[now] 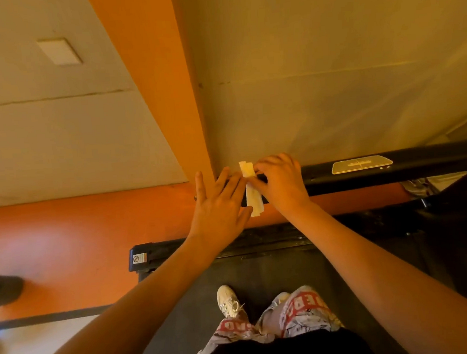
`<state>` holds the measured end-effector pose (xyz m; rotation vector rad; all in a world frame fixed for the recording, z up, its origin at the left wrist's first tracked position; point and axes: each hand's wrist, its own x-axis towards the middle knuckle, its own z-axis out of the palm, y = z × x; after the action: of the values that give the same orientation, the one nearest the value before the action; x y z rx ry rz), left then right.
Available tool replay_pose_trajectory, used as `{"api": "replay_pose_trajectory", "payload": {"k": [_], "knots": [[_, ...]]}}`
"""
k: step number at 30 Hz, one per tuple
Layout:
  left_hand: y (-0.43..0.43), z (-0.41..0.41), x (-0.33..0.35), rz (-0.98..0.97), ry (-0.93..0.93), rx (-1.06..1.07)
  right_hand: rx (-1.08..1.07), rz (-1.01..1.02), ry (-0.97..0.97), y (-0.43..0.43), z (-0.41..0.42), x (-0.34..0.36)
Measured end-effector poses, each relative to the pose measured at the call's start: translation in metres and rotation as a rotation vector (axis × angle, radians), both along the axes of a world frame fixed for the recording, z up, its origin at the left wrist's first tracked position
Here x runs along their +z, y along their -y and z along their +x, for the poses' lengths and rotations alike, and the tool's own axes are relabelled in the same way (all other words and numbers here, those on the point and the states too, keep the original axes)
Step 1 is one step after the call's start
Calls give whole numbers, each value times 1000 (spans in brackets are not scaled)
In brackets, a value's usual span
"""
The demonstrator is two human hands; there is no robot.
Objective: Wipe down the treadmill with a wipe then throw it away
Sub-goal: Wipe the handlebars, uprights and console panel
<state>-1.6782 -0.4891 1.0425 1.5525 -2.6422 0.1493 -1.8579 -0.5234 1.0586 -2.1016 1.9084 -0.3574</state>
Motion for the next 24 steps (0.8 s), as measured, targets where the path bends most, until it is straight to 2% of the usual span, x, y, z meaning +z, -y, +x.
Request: {"api": "replay_pose_trajectory", "payload": {"k": [7, 18, 24], "knots": [[-3, -1, -10, 74, -14, 28, -41, 2, -18, -10, -5, -3], [10, -11, -27, 47, -134, 59, -18, -5, 19, -5, -20, -10], [21, 1, -33, 97, -192, -145, 73, -18, 40, 8, -26, -12]]}}
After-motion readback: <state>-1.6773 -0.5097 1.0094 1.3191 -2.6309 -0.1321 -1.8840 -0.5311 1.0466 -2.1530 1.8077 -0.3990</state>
